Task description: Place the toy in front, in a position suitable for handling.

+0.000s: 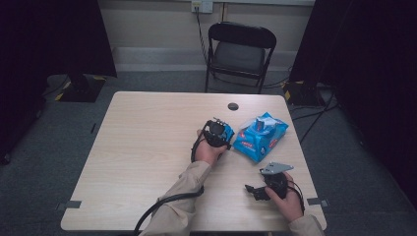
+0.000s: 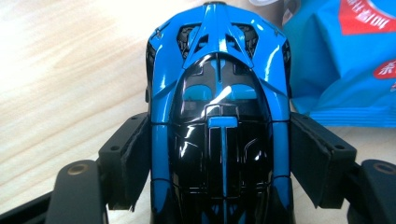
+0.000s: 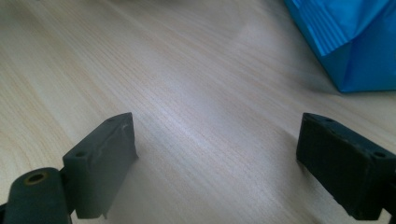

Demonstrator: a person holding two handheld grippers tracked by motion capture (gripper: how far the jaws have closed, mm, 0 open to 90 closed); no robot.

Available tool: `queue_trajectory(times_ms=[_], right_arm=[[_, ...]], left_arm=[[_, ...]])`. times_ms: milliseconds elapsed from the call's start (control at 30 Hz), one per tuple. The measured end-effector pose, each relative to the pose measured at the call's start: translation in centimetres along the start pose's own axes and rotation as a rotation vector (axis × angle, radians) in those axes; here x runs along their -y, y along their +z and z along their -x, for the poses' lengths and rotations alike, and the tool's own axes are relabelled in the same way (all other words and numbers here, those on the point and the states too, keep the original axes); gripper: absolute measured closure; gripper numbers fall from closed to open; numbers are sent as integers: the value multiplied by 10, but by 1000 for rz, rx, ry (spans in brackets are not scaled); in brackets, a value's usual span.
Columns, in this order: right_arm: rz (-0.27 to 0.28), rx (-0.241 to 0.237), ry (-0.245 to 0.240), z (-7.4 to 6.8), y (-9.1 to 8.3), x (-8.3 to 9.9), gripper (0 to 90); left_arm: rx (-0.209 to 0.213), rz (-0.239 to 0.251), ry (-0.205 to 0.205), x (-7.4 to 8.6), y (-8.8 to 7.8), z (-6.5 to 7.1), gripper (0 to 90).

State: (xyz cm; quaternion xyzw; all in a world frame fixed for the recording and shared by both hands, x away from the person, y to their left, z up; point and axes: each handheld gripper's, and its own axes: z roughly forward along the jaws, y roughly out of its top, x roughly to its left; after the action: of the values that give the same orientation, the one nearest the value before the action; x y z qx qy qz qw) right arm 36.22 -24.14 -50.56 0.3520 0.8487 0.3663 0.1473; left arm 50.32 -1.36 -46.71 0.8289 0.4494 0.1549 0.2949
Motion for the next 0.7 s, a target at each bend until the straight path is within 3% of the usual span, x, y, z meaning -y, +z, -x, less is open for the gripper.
queue_trajectory(times_ms=[133, 300, 700], right_arm=[[0, 0, 0, 0, 0, 0, 112], [0, 0, 0, 0, 0, 0, 112], [0, 0, 0, 0, 0, 0, 112]], left_arm=[[19, -17, 18, 0, -7, -3, 273], [11, -42, 51, 1, -15, -11, 274], [27, -39, 40, 2, -12, -10, 274]])
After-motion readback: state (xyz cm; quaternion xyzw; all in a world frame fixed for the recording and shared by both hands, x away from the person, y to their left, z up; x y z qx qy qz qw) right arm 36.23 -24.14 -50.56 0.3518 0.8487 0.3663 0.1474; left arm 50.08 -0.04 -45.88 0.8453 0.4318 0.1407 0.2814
